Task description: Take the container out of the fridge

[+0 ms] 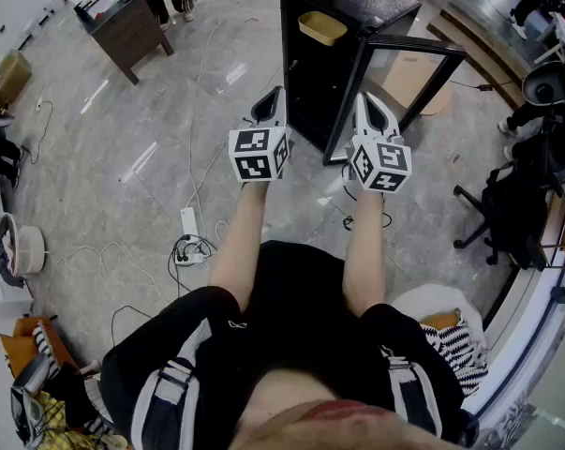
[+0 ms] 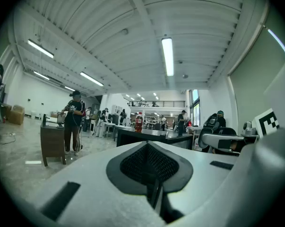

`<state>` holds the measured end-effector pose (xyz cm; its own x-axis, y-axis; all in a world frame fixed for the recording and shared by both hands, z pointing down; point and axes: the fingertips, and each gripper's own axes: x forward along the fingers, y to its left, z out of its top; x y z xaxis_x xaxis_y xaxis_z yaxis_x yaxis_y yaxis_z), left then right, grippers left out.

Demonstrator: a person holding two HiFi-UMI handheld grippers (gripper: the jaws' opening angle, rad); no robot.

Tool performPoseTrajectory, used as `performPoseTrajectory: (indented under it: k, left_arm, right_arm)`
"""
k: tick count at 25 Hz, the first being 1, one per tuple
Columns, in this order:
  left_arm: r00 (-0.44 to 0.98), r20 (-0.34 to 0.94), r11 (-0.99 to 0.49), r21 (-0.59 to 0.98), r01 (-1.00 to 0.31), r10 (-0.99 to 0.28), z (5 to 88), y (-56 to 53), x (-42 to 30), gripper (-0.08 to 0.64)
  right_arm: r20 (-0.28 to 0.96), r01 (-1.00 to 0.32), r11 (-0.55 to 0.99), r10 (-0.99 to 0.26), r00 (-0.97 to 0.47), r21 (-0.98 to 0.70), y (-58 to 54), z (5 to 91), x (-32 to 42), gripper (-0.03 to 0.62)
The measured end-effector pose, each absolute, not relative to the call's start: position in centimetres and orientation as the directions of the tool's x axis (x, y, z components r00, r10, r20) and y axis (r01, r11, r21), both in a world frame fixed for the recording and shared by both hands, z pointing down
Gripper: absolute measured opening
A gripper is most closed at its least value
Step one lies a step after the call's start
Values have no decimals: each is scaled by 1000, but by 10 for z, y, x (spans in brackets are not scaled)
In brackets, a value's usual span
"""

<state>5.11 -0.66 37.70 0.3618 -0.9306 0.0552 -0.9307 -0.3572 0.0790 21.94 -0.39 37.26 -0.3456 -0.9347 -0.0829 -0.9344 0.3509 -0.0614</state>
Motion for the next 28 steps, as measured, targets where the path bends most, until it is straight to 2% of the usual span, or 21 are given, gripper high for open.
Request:
performPoseTrajectory:
  k: [20, 28]
  left_arm:
    - [348, 52, -342, 89, -935, -936, 378, -11, 39, 8]
    - [332, 62, -324, 111, -939, -941, 392, -45, 17, 8]
  right_arm:
    - [-96, -927, 362, -930, -354, -96, -20, 377, 208, 12]
    - [-82, -925, 368, -929, -362, -89, -57, 388, 190, 12]
